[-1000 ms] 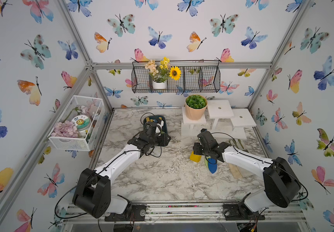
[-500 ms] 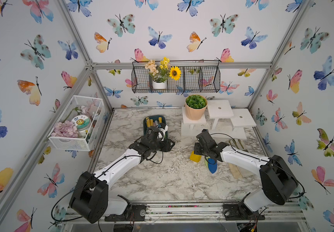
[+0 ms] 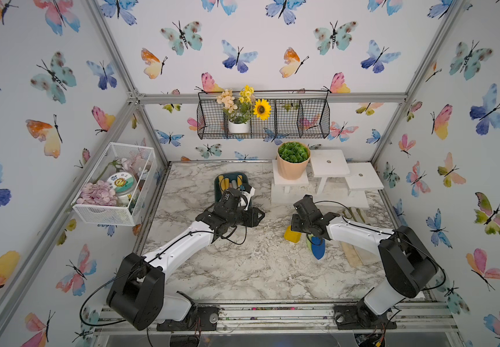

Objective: Put the shovel into the storage box
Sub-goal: Pick up the shovel from the center of the board.

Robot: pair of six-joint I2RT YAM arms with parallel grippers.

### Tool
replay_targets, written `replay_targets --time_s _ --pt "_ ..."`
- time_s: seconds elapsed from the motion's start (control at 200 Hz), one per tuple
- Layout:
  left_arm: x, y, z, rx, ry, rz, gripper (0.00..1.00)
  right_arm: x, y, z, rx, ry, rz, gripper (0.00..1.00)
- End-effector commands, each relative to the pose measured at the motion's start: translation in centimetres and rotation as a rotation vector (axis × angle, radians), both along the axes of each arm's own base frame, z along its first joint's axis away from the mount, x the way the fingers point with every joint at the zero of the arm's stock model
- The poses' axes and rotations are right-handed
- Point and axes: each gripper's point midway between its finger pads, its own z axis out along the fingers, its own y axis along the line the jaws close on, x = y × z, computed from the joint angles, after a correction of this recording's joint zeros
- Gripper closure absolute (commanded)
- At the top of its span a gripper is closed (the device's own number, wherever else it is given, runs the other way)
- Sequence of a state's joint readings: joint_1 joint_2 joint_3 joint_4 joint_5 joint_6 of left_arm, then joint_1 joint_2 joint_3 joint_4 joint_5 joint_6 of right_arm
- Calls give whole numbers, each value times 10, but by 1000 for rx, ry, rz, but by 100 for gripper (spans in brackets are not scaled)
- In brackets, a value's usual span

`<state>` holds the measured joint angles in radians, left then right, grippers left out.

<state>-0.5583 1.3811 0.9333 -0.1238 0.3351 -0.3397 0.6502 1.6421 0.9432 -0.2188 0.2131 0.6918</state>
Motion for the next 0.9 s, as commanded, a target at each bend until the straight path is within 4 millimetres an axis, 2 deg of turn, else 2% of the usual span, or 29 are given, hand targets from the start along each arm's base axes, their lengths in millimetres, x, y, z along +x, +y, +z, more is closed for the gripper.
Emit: replay_targets --time_s 0.0,0.255,0.491,0.896 --pt "0 -5 5 -8 -15 -24 52 10 -4 -4 -8 -11 -31 44" --pt "-2 -1 -2 0 -8 -10 52 20 -8 -11 -16 -9 -68 44" --pt "-4 3 -3 12 -11 4 53 30 -2 -19 -17 -11 -71 45" --pt "-11 13 -6 15 -12 34 53 33 -6 -37 -66 14 -86 55"
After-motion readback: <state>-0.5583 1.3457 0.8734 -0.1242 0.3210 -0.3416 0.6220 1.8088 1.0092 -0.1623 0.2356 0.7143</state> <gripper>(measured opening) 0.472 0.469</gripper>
